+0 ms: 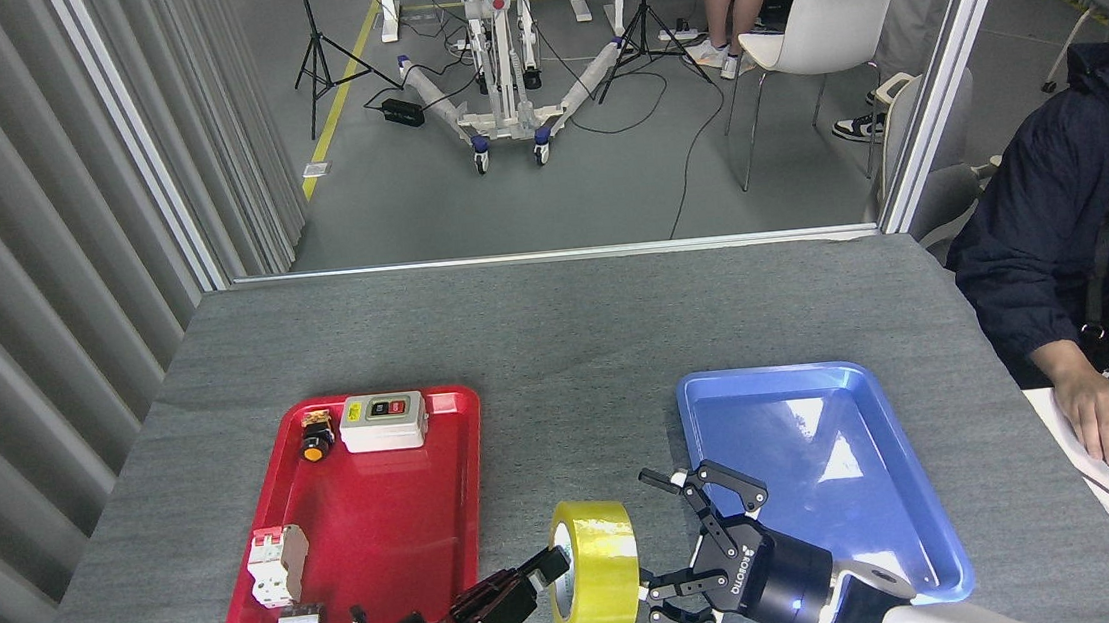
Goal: Place and move tape with both arms
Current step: 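Reach the right gripper toward the tape roll held by the left gripper, then grasp the tape roll with the right gripper and release the left gripper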
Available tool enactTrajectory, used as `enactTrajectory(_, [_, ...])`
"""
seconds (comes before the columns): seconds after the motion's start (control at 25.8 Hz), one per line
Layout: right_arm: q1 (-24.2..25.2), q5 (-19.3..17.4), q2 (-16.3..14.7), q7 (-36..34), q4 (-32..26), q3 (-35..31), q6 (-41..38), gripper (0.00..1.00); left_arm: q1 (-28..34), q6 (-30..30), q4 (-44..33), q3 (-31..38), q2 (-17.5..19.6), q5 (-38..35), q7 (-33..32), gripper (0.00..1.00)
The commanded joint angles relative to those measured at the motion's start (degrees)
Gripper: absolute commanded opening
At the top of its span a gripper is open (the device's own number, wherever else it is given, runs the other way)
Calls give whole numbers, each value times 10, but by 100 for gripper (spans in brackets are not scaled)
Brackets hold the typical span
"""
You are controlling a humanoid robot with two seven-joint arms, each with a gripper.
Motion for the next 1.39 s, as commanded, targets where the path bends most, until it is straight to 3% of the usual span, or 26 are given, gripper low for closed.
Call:
enactTrajectory(0.0, [-4, -2, 10, 1, 5, 7, 1, 83, -1, 0, 1, 0, 0, 0, 0, 0])
enactTrajectory(0.93, [-5, -5, 22, 1, 8, 8, 28, 33, -10, 0, 18, 2, 0, 0, 2, 0])
enactTrajectory(1.36, [-4, -4, 24, 1, 8, 14, 28, 21, -10, 0, 19, 4, 1, 0, 2, 0])
